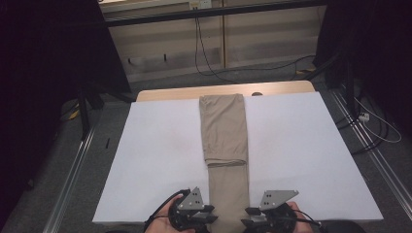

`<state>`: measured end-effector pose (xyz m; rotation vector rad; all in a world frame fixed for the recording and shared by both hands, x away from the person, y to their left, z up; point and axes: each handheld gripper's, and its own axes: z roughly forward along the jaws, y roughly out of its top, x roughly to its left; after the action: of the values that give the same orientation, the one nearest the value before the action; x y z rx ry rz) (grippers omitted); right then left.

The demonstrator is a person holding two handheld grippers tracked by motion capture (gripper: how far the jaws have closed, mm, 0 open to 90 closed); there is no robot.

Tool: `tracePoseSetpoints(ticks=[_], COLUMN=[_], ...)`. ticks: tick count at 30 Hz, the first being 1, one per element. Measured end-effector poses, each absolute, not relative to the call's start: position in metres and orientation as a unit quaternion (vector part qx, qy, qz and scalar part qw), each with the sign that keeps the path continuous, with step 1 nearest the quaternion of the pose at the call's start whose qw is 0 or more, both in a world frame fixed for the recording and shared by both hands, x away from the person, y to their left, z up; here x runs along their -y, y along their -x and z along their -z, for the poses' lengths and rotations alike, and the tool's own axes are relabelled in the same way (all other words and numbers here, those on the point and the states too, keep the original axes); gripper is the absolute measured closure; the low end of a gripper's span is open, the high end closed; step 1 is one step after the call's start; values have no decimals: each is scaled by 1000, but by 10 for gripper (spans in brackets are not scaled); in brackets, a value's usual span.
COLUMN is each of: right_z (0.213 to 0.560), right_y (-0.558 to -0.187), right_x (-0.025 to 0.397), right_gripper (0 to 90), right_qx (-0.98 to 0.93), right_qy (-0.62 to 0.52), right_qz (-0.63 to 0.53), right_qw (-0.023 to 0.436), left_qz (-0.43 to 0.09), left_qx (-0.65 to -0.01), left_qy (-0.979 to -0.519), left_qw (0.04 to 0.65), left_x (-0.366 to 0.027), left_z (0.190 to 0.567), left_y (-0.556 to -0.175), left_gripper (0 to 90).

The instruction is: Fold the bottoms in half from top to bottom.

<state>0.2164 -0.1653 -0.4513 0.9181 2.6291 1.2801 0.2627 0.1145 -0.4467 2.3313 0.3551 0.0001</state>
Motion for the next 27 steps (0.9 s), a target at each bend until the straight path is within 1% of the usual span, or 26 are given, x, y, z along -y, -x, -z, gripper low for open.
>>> tracePoseSetpoints(ticks=[4, 6, 9, 10, 13, 15, 16, 18, 19, 21, 23, 24, 27], right_z=[445, 443, 440, 440, 440, 441, 441, 441, 440, 437, 436, 438, 449], right_y=[-235, -250, -280, -289, -314, -326, -330, -338, -342, -350, -357, -360, -364], right_x=[165, 166, 168, 169, 171, 170, 169, 167, 166, 164, 163, 163, 162], right_gripper=[578, 565, 552, 548, 538, 518, 515, 476, 473, 436, 415, 401, 395], right_qx=[-852, -851, -850, -847, -843, -841, -841, -842, -843, -843, -839, -835, -836], right_qy=[-311, -316, -326, -331, -338, -342, -342, -343, -342, -341, -345, -349, -354], right_qz=[-418, -413, -405, -404, -404, -402, -401, -392, -389, -389, -390, -395, -390], right_qw=[60, 71, 88, 95, 106, 116, 121, 140, 143, 145, 158, 158, 152], left_qz=[-2, -16, -31, -38, -54, -64, -71, -83, -92, -106, -103, -98, -115], left_qx=[-161, -165, -189, -200, -241, -252, -258, -271, -272, -267, -276, -281, -282], left_qy=[-903, -900, -890, -885, -872, -866, -862, -858, -857, -857, -851, -846, -841], left_qw=[397, 402, 413, 419, 422, 427, 431, 429, 427, 428, 435, 442, 447], left_x=[-119, -120, -120, -120, -122, -123, -123, -122, -120, -116, -112, -111, -107], left_z=[444, 440, 438, 439, 442, 442, 443, 442, 442, 442, 441, 442, 447], left_y=[-269, -278, -298, -305, -327, -338, -343, -354, -359, -371, -383, -387, -393], left_gripper=[666, 623, 583, 575, 494, 494, 488, 445, 439, 430, 424, 420, 398])
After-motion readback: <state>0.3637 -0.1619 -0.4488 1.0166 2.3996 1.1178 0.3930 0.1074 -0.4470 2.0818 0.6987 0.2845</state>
